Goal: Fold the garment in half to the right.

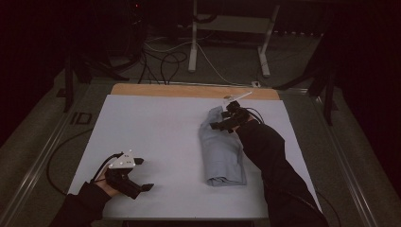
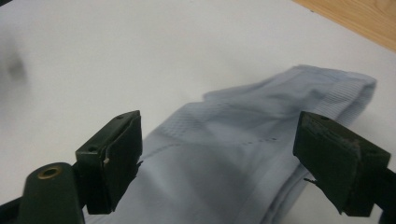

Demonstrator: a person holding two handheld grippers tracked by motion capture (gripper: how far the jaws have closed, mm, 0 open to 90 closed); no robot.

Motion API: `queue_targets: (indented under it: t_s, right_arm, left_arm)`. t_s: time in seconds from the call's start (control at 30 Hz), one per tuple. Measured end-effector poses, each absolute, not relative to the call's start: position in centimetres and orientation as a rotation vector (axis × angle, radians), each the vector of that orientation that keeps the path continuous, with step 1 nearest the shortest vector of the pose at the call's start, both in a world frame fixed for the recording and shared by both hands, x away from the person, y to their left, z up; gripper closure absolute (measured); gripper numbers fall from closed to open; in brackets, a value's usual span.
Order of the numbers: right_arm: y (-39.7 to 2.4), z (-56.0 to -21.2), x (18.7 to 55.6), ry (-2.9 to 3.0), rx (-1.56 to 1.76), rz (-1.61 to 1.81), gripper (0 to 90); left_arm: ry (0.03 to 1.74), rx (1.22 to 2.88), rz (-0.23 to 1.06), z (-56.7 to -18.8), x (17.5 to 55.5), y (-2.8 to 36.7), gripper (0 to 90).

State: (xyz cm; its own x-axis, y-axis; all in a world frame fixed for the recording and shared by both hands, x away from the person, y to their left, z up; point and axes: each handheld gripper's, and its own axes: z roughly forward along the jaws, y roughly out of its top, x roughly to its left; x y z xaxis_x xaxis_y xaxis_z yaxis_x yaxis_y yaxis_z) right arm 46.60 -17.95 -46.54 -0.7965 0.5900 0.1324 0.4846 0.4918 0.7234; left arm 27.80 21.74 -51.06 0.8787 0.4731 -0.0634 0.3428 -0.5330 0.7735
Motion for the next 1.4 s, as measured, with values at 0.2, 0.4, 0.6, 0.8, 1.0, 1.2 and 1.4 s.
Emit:
queue_targets:
  t_s: [0.2, 0.4, 0.6, 0.8, 1.0, 1.2, 1.4]
  right_arm:
    - [-17.5, -45.3, 44.7, 2.618, 0.854, 1.218, 15.8]
    - [-17.2, -44.3, 42.6, 2.636, 0.770, 1.281, 16.3]
    - [-16.9, -43.7, 40.6, 2.672, 0.705, 1.319, 16.6]
    - [-16.6, -43.6, 38.9, 2.712, 0.637, 1.352, 16.6]
    - [-16.5, -43.8, 37.3, 2.727, 0.578, 1.376, 18.7]
    - [-16.3, -45.0, 36.1, 2.717, 0.551, 1.325, 48.6]
    - [-16.5, -46.0, 35.4, 2.756, 0.517, 1.280, 87.6]
  left_arm:
    - [0.598, 2.173, 0.193, -51.2, 27.8, 22.1, 0.5]
    - [0.602, 2.178, 0.198, -51.2, 27.8, 22.2, 0.5]
    - [0.604, 2.170, 0.200, -51.2, 27.9, 22.3, 0.5]
    - [0.603, 2.181, 0.202, -51.3, 27.8, 22.2, 0.5]
    - [0.597, 2.182, 0.201, -51.2, 27.8, 22.2, 0.5]
    - [0.597, 2.179, 0.201, -51.2, 27.8, 22.3, 0.5]
    - [0.597, 2.183, 0.199, -51.3, 27.8, 22.3, 0.5]
